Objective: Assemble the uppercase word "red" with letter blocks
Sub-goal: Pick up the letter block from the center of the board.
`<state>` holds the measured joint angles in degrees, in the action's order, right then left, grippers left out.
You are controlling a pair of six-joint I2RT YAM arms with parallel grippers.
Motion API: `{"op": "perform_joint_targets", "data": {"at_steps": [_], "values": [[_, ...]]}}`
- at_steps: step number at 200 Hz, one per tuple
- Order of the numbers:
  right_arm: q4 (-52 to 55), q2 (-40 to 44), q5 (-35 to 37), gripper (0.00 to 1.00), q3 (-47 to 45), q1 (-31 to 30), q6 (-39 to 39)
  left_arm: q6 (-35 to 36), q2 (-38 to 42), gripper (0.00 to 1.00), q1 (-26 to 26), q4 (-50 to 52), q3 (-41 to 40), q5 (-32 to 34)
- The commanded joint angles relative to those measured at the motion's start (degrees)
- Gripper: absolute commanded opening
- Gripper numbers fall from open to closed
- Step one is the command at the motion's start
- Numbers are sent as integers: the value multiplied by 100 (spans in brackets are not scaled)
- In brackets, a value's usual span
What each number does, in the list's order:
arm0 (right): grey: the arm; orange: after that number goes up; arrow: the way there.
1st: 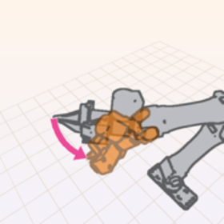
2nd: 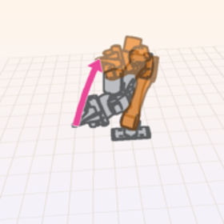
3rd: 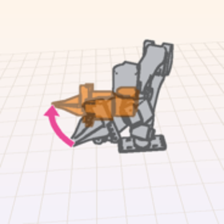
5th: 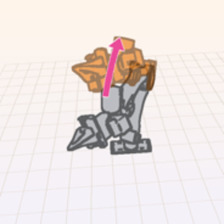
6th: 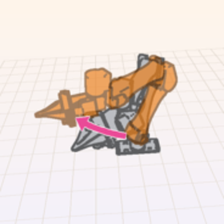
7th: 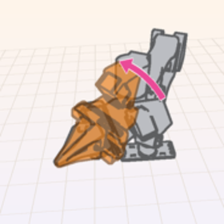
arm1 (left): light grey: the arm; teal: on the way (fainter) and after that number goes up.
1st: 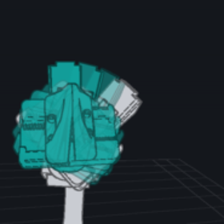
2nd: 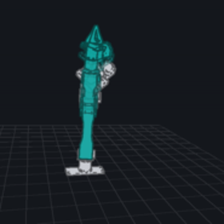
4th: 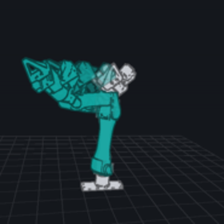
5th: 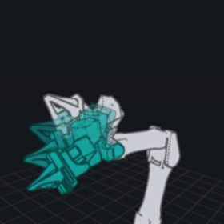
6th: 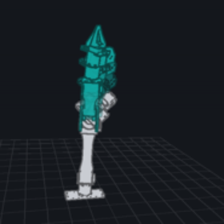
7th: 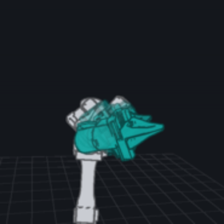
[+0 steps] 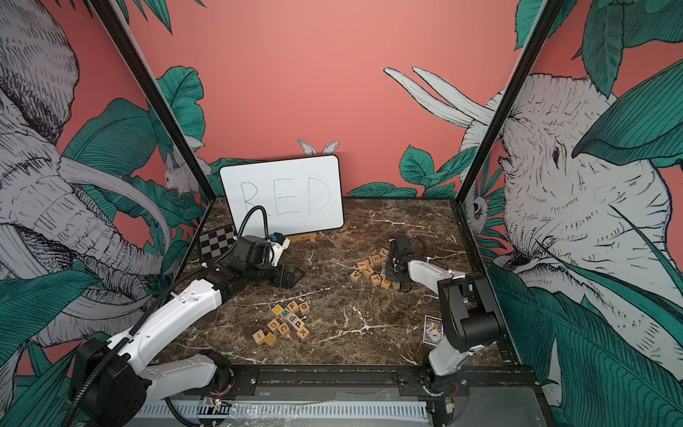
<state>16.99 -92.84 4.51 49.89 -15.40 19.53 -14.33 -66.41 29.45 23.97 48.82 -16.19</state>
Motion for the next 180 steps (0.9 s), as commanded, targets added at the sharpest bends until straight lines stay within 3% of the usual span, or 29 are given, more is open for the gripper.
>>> {"op": "perform_joint_targets", "data": {"at_steps": [1, 64, 129, 163, 180], "values": [[-37, 334, 159, 24, -12, -36, 81, 73, 169, 89, -19, 73, 76, 45], [-453, 1199, 231, 20, -480, -40, 3, 106, 188, 89, -18, 65, 80, 63], [-1477, 2206, -659, 23, -1202, -109, -247, 91, 117, 90, -151, 353, 293, 290], [-1785, 2405, -853, 25, -1108, -699, -902, -307, 131, 90, -635, 388, 391, 113], [-1669, 2198, -1275, 25, -750, -1061, -1310, -571, 194, 90, -888, 263, 353, -10]]}}
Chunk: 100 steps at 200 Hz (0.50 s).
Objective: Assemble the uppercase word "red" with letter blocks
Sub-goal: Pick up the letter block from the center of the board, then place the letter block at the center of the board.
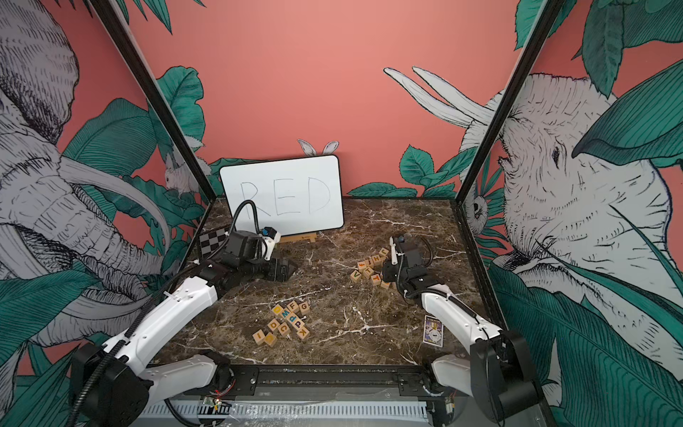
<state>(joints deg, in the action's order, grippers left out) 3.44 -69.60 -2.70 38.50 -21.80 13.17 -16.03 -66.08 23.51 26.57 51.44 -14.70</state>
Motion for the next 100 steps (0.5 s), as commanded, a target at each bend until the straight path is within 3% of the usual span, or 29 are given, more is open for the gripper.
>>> {"op": "perform_joint_targets", "data": {"at_steps": [1, 55, 100], "values": [[-298, -142, -572, 25, 414, -439, -701, -423, 172, 90, -311, -4, 88, -157], [72, -2002, -1005, 24, 2042, -1862, -2000, -554, 727, 89, -602, 14, -12, 806], [481, -3766, -1355, 25, 3527, -2320, -2512, -477, 1276, 89, -692, -126, -213, 1428]]}}
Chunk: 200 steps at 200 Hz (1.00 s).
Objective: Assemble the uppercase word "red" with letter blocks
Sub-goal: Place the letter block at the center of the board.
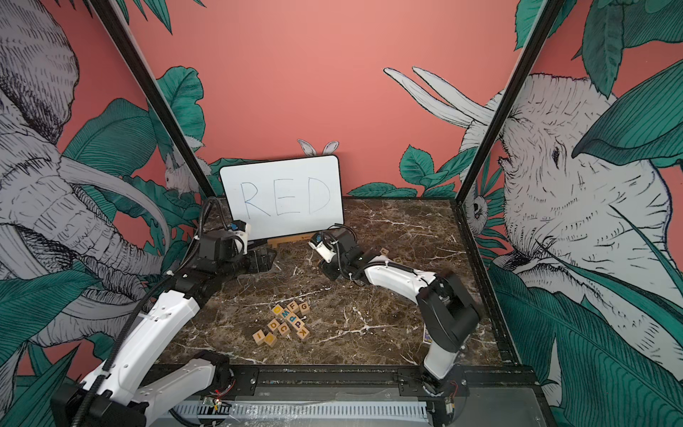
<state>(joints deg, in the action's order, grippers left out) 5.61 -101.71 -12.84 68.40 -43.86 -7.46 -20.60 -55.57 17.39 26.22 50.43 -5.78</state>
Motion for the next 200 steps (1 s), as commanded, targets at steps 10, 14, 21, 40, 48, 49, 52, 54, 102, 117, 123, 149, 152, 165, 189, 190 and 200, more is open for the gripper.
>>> {"op": "perform_joint_targets", "data": {"at_steps": [10, 14, 21, 40, 48, 49, 52, 54, 102, 117, 123, 149, 152, 165, 189, 190, 200], "values": [[235, -797, -402, 25, 636, -124, -420, -14, 273, 89, -127, -77, -113, 607], [194, -867, -387, 25, 793, -125, -395, -14, 283, 89, -145, -73, -111, 633], [117, -985, -378, 26, 881, -136, -356, -10, 299, 89, -172, -57, -108, 659], [-24, -1265, -376, 27, 1064, -148, -270, -5, 322, 89, -225, -27, -86, 698], [-16, -1406, -383, 27, 1178, -157, -264, -5, 322, 89, -236, -37, -101, 689], [-11, -1427, -385, 27, 1194, -158, -264, -5, 316, 89, -240, -42, -103, 686], [-7, -1475, -390, 27, 1236, -167, -258, -7, 313, 89, -244, -46, -112, 676], [-7, -1508, -385, 27, 1265, -174, -249, -12, 315, 89, -242, -46, -113, 669], [139, -2256, -246, 27, 1932, -288, -168, -27, 248, 89, -271, -2, -78, 604], [138, -2418, -206, 28, 2099, -341, -150, -38, 249, 89, -282, -18, -104, 611], [107, -2471, -160, 28, 2154, -366, -137, -36, 251, 89, -280, -28, -113, 612], [-2, -2686, -44, 28, 2362, -439, -20, -58, 231, 89, -297, -20, -113, 639], [-17, -2708, -43, 29, 2381, -444, 0, -58, 223, 89, -297, -16, -113, 640], [-56, -2781, -52, 29, 2455, -473, 43, -58, 214, 89, -308, -9, -99, 632], [-29, -2867, -21, 32, 2596, -518, 17, -51, 222, 89, -324, -37, -121, 639], [-31, -2869, -15, 32, 2598, -518, 17, -55, 222, 89, -324, -42, -122, 635], [-43, -2890, 5, 33, 2634, -514, 26, -58, 209, 89, -333, -47, -121, 619]]}}
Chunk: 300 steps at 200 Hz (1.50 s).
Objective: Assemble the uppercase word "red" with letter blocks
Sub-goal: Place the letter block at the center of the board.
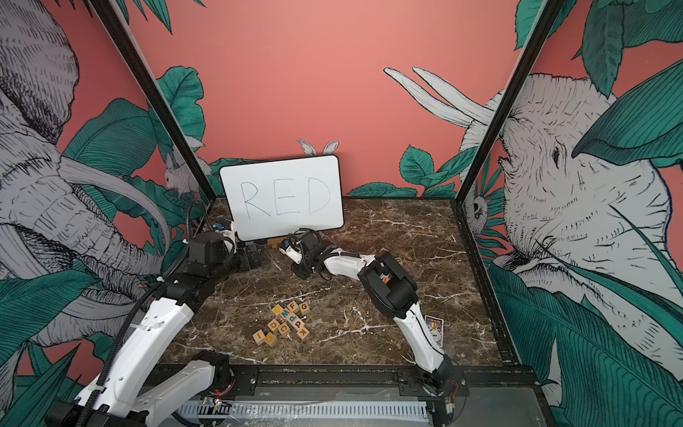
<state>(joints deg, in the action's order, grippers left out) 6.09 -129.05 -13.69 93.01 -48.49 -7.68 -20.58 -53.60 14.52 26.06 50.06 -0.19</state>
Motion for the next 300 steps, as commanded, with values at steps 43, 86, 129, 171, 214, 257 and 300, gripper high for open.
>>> {"op": "perform_joint_targets", "data": {"at_steps": [43, 86, 129, 171, 214, 257, 300], "values": [[165, -338, 88, 38, 435, -98, 74, -69, -23, 89, -62, -32, -82, 45], [271, -333, 197, 45, 518, -152, 74, -60, -9, 89, -79, -44, -97, 27], [1, -32, 509, 47, 45, -146, 144, -76, 6, 89, -81, -69, -98, -16], [-219, 135, 653, 51, -289, -84, 275, -78, 0, 88, -89, -119, -120, -95], [-343, 268, 595, 51, -503, 28, 365, -78, 16, 88, -95, -143, -146, -99], [-437, 365, 589, 51, -626, 107, 451, -69, -1, 88, -99, -154, -144, -124], [-503, 381, 578, 51, -653, 153, 523, -64, -1, 88, -99, -172, -148, -159]]}}
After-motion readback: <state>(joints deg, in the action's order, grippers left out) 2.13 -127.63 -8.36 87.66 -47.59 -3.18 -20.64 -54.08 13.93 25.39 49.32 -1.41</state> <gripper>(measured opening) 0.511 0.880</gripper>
